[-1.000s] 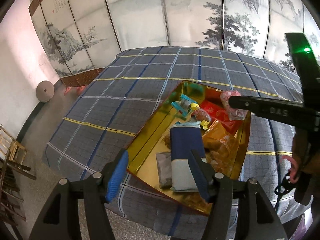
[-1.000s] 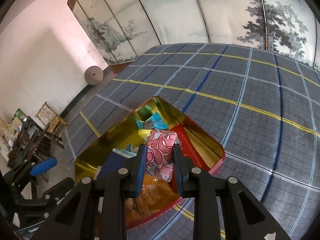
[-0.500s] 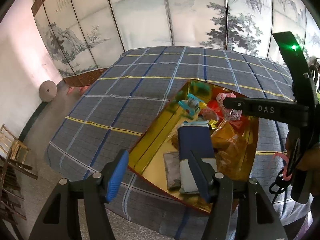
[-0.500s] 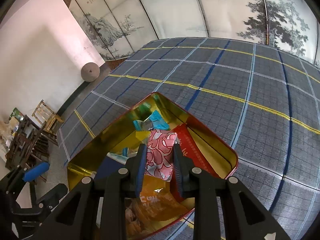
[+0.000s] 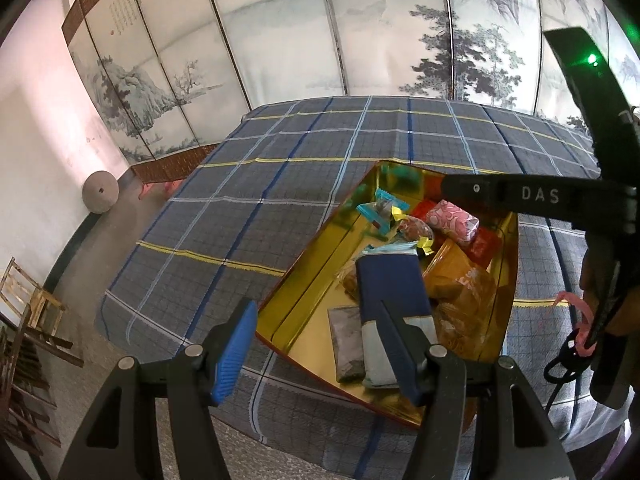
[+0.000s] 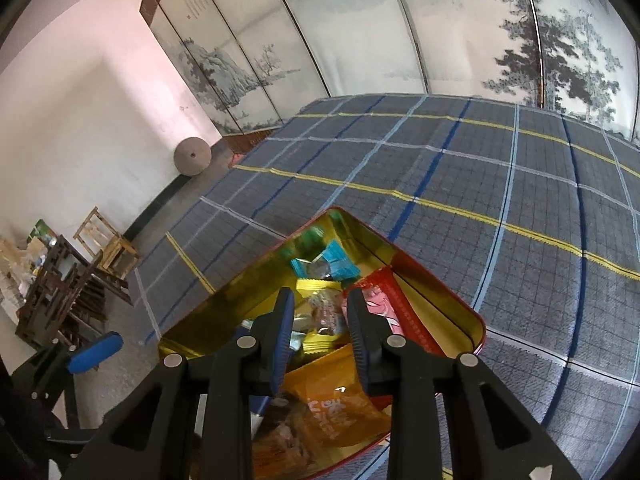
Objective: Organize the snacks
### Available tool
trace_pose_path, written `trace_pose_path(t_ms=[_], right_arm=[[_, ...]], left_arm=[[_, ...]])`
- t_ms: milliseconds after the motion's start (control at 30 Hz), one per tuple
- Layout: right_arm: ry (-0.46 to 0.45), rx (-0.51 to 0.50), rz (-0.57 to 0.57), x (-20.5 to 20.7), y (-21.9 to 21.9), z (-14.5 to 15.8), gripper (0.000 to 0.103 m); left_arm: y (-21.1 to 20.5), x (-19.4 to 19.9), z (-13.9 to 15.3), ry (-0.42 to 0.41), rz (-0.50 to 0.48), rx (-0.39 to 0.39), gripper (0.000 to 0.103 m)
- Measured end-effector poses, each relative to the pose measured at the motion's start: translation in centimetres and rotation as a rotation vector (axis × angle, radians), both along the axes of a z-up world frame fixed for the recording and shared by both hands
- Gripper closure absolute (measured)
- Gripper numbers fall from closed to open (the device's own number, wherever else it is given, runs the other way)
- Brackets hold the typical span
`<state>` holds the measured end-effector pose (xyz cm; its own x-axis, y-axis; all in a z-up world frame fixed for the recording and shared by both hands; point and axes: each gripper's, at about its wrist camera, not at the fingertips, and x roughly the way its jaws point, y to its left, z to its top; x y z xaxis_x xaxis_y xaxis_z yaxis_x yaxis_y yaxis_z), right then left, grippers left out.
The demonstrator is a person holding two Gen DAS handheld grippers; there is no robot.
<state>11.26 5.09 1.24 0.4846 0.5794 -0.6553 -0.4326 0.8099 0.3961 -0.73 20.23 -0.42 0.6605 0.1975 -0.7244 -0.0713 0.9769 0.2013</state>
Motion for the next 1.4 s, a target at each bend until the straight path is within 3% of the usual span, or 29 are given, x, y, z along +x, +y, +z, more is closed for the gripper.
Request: trace_pose_path(t_ms=[267,400,433,500,600,800,933,1000,1400], right_arm=[[-0.065,-0.007,-0.035,-1.9,-2.6,1.2,0.075],[-0.099,-0.053,-0.106,-2.9,-6.3,0.9,0.063],[-0.096,-0.072,-0.135,-3.0,-7.7,0.5,0.06],[-0.092,-0.119,-0.203,-3.2,-10.4,-0.4,0.045],[-0.084,-0.234,-0.326,-3.4,-15.5,-2.5,0.038],[0.033,-0.38,-0.529,-2.3,-25.7,-6.9,0.036],[0.075,-0.39,-0.622,-2.0,-30.8,-8.2,0.035],[0.088,-0.396,-0.644,-1.7,-32.1,-8.6,0.029],[0.096,-0.384,-0.673,-0.9,-34.5,-9.4,0.013]], left_arm=[[-0.7,-0.3,0.2,-0.003,-0.01,0.02,0.04],[-1.3,-0.6,0.4,-0.008,-0.02,0.037,0.04],[-1.5,-0.6,0.5,-0.009,-0.021,0.044,0.04],[-1.7,-0.8,0.6,-0.011,-0.025,0.049,0.04],[-2.2,-0.8,0.8,-0.009,-0.031,0.055,0.04],[-3.3,-1.0,1.2,-0.008,-0.041,0.073,0.039],[-4.4,-1.2,1.5,-0.011,-0.047,0.093,0.039],[-5.1,-1.2,1.6,-0.013,-0.052,0.104,0.039],[-7.7,-1.0,1.5,0.005,-0.069,0.116,0.039]])
